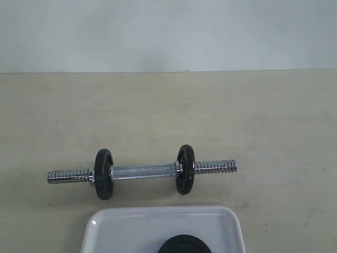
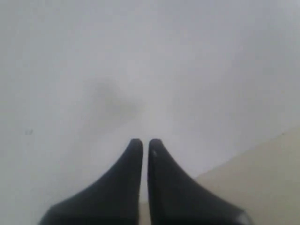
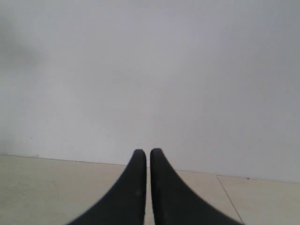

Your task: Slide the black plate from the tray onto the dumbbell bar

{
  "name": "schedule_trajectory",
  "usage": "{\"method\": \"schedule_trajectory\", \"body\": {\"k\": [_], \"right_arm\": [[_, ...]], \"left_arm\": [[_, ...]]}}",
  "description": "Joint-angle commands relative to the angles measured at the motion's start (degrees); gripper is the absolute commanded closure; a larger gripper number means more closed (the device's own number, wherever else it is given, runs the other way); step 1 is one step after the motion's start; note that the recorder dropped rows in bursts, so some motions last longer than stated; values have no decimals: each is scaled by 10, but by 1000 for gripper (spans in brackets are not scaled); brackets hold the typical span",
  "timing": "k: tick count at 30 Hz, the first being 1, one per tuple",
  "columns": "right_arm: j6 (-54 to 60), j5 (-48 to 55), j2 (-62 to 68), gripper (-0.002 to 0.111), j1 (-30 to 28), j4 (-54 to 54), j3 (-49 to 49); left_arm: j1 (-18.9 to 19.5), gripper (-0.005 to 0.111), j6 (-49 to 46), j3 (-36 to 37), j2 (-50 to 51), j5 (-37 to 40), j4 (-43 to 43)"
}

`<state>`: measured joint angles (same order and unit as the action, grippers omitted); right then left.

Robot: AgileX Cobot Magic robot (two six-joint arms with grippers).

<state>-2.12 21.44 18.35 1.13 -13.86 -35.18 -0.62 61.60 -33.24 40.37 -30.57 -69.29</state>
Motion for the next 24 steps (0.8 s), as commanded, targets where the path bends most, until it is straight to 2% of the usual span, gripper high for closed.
{"method": "schedule_trajectory", "body": {"k": [1,3,4,10,14,19,22,24], "right_arm": [[3,-7,-3,107,0,19,-3],[3,-6,-3,107,0,18,-3],[5,-5,-3,107,0,20,-3],[7,1,-3,107,0,20,-3],[8,4,-3,107,0,20,-3],[8,4,-3,107,0,21,-3],[8,4,-3,107,0,21,-3],[8,4,-3,107,0,21,-3]], "left_arm": [[-1,102,-16,-1,24,39,-84],[-1,102,-70,-1,37,31,-136],[-1,102,-133,-1,46,16,-147],[-1,102,-411,-1,68,-110,-93],[-1,102,-482,-1,68,-173,25],[-1,102,-606,-1,68,-263,222],[-1,102,-608,-1,68,-277,312],[-1,102,-579,-1,68,-264,324]]}}
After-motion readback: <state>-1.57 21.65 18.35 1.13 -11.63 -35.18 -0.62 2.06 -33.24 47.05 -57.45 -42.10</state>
